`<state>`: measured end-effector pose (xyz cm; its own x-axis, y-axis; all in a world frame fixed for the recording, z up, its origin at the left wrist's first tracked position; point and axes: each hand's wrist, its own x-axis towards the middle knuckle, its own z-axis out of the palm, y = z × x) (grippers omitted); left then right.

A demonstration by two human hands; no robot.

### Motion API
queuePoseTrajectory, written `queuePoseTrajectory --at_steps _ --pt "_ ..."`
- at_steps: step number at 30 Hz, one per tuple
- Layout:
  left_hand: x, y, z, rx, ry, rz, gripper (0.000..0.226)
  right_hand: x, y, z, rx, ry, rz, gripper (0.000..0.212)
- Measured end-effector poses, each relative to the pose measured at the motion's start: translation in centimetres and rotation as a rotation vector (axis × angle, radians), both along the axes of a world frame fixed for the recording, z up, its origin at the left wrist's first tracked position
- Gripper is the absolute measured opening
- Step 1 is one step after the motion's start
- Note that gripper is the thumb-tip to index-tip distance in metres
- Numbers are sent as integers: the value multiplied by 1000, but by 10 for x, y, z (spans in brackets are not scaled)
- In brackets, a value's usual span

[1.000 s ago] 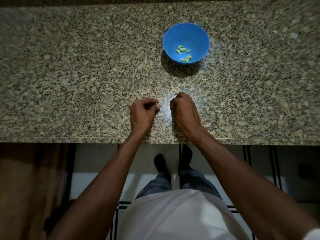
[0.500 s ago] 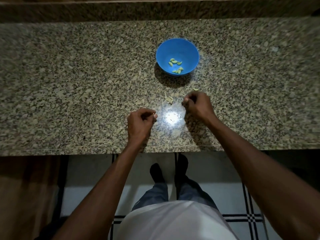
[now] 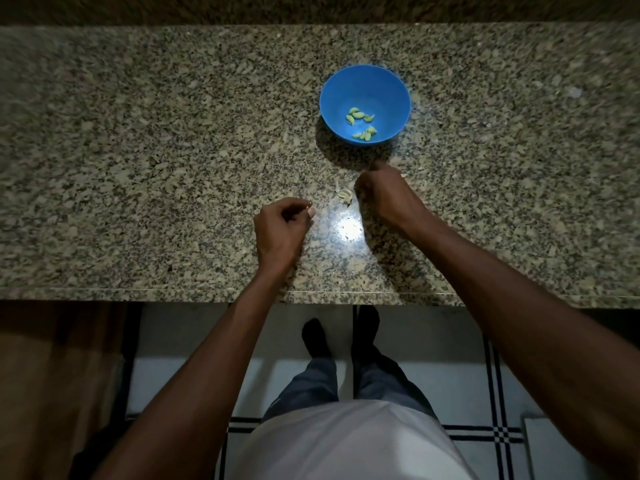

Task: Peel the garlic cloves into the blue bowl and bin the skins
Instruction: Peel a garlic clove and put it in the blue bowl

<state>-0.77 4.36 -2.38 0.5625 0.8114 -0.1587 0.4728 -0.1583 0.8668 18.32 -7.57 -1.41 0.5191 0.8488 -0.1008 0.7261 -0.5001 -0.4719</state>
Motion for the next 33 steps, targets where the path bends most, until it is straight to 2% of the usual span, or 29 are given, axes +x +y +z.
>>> queuePoseTrajectory --at_steps 5,9,14,16,20,23,25,33 --pt "0 10 1 -10 4 20 12 -1 1 0 25 46 -72 20" --pt "-6 18 -1 57 15 57 15 2 -2 0 54 94 -190 26" --pt "-12 27 0 48 18 96 16 6 4 3 60 79 -193 25" --pt "-14 29 -1 65 19 96 16 5 8 3 64 50 -146 19" --pt "-13 30 -2 54 20 80 15 -7 13 -7 -57 -36 17 8" --pt "-11 29 -2 70 30 69 15 -22 0 -15 13 -168 -50 14" --pt "-13 29 -1 50 15 78 16 -31 -9 -13 24 -217 -23 12" --pt "-22 37 4 30 4 187 23 -47 -30 -16 -19 -282 -37 11"
